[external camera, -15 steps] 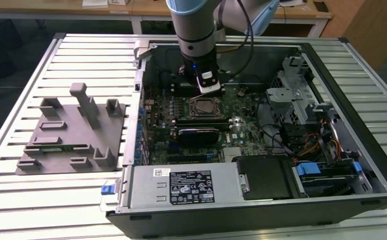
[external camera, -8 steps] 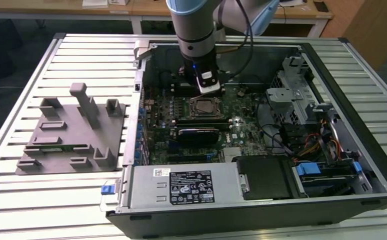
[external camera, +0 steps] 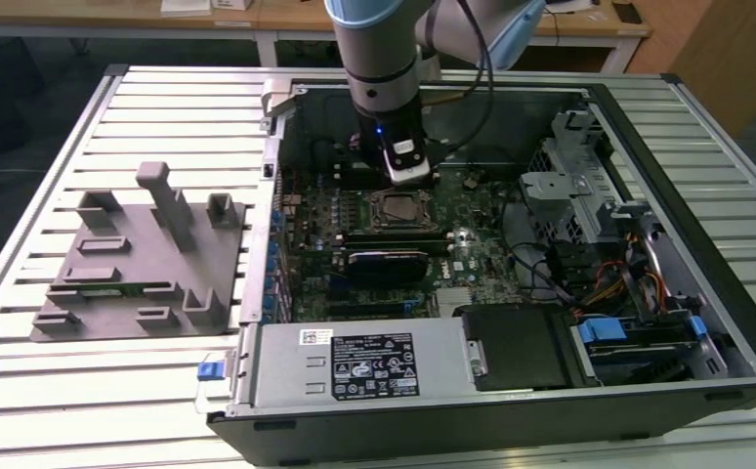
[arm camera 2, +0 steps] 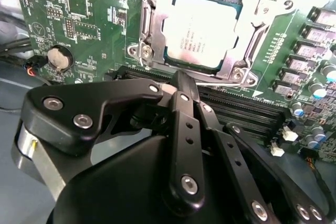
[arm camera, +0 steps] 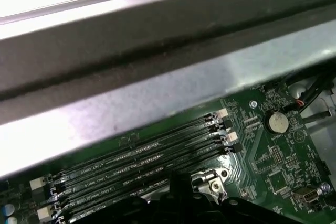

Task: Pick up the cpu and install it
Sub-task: 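Install the first cpu locking lever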

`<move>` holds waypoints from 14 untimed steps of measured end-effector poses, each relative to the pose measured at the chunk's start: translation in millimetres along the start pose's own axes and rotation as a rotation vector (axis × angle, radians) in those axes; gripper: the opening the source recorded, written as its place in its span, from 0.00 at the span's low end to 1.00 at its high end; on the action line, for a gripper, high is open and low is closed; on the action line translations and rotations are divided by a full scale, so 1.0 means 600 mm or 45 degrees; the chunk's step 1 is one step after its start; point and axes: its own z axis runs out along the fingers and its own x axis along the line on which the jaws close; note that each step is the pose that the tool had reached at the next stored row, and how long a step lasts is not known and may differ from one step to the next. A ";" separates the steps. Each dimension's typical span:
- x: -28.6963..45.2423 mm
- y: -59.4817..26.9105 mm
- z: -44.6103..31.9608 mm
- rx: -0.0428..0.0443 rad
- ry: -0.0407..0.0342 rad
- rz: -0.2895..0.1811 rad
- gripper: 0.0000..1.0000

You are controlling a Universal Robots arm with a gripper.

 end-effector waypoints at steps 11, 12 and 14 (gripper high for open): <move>0.004 0.007 0.004 0.000 0.0004 -0.003 0.11; 0.004 0.007 0.005 0.000 0.0006 -0.004 0.11; 0.004 0.008 0.006 0.000 0.0007 -0.004 0.11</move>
